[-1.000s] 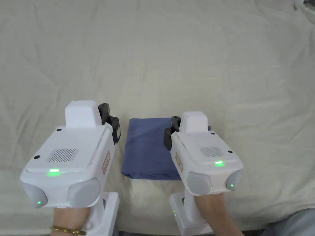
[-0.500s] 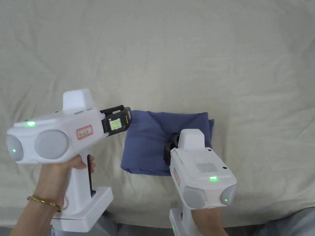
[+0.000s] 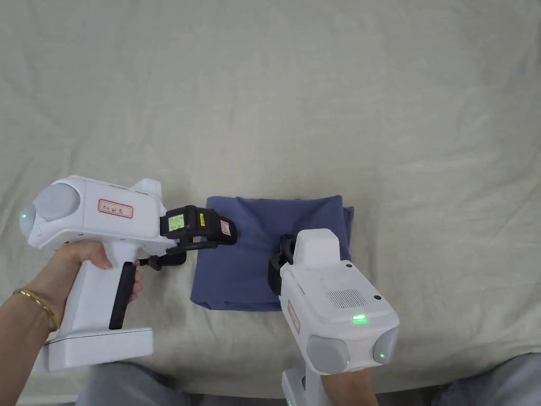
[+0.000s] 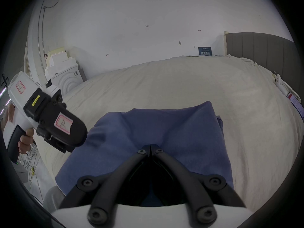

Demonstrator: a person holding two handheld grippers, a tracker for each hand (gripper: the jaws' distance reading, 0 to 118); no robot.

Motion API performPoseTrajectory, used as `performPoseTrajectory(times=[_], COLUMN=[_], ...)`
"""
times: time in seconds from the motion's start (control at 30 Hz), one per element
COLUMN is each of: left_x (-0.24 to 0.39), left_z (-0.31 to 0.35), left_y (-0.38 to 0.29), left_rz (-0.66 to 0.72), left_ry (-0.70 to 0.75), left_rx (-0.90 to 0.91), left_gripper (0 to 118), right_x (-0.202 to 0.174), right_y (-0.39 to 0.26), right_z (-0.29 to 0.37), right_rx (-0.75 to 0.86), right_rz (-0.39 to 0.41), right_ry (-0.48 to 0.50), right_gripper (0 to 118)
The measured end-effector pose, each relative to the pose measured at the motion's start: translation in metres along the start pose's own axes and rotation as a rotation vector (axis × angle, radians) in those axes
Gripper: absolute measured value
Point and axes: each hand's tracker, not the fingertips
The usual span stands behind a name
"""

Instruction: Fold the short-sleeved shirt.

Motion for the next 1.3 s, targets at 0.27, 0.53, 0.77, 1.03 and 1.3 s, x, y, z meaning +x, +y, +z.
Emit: performPoseTrajectory(times=[0.27, 0.53, 0.77, 1.03, 1.3], left_x=[-0.004, 0.016, 0.066, 0.075, 0.000], left_z=[-0.019, -0.020, -0.009, 0.047, 0.142], left_y=[0.001, -0.005, -0.008, -0.002, 0.028], left_rz=[0.045, -0.004, -0.111, -0.184, -0.113], left_ry=[-0.097, -0.034, 0.174, 0.315, 0.649], left_rx=[-0.077, -0.057, -0.043, 0.019, 0.094], left_gripper=[65, 22, 20, 20, 19], right_x=[0.003, 0.004, 0.004, 0.032, 0.055], right_y=[0.000, 0.000, 0.025, 0.102, 0.130], right_z=[0.000, -0.002, 0.013, 0.109, 0.147], right_rx=[-0.004, -0.012, -0.046, 0.237, 0.296], right_rz=[-0.010, -0.017, 0.010, 0.061, 0.062], right_ry=[0.008, 0.011, 0.020, 0.070, 0.007], right_gripper=[0, 0, 0, 0, 0])
